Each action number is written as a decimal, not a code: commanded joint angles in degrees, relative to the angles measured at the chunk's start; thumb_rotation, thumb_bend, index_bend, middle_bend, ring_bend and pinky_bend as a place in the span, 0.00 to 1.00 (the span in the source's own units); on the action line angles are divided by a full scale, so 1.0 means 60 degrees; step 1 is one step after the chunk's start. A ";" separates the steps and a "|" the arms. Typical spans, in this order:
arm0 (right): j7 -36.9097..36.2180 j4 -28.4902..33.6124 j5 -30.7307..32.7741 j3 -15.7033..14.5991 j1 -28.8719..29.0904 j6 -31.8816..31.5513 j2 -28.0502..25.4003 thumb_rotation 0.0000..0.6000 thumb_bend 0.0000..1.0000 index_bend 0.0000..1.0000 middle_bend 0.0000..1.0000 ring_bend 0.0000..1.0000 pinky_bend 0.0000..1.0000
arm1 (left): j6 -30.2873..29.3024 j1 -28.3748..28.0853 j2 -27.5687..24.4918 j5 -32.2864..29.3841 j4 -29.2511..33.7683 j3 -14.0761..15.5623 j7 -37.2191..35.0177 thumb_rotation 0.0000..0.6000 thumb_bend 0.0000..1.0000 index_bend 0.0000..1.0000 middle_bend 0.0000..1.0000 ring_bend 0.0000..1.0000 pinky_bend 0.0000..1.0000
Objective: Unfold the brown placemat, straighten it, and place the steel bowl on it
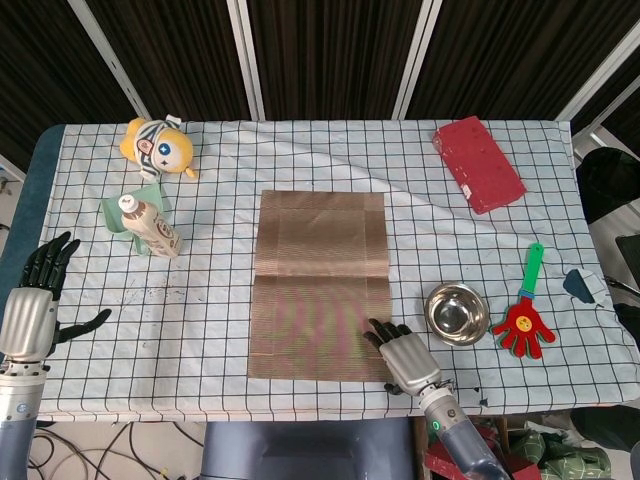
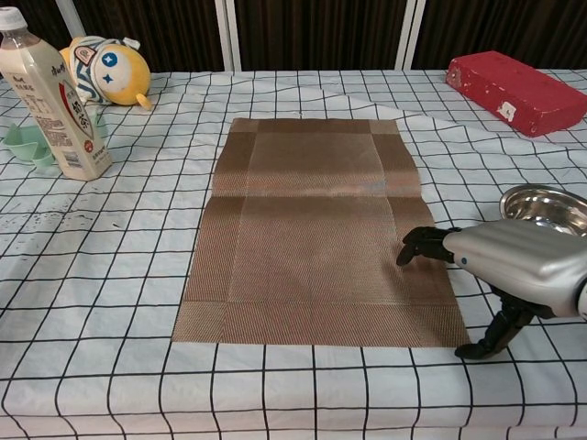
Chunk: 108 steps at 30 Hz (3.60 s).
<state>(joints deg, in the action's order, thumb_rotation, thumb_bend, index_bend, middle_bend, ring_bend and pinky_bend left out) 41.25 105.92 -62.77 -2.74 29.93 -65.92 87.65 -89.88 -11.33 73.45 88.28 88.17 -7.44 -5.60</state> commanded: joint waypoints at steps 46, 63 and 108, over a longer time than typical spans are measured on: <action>-0.2378 -0.1708 -0.2218 0.0085 -0.0428 -0.0021 0.0795 1.00 0.32 0.51 0.20 0.16 0.22 | 0.0073 -0.0005 -0.0022 -0.0038 0.0075 0.0027 -0.0071 1.00 0.04 0.00 0.00 0.02 0.07; -0.2795 -0.1836 -0.2704 0.0118 -0.0626 -0.0006 0.0862 1.00 0.41 0.60 0.24 0.16 0.22 | 0.0071 -0.0002 -0.0028 -0.0052 0.0092 0.0019 -0.0076 1.00 0.04 0.00 0.00 0.02 0.07; -0.2448 0.0137 -0.3544 0.0074 -0.1196 -0.0585 -0.0451 1.00 0.48 0.66 0.25 0.16 0.22 | 0.0102 0.0000 -0.0048 -0.0049 0.0131 0.0040 -0.0102 1.00 0.04 0.00 0.00 0.02 0.07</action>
<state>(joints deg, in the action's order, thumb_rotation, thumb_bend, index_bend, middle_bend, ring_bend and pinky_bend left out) 25.60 105.65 -84.83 -3.02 23.17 -68.64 86.84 -89.26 -11.33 73.15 87.98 88.95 -7.20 -6.22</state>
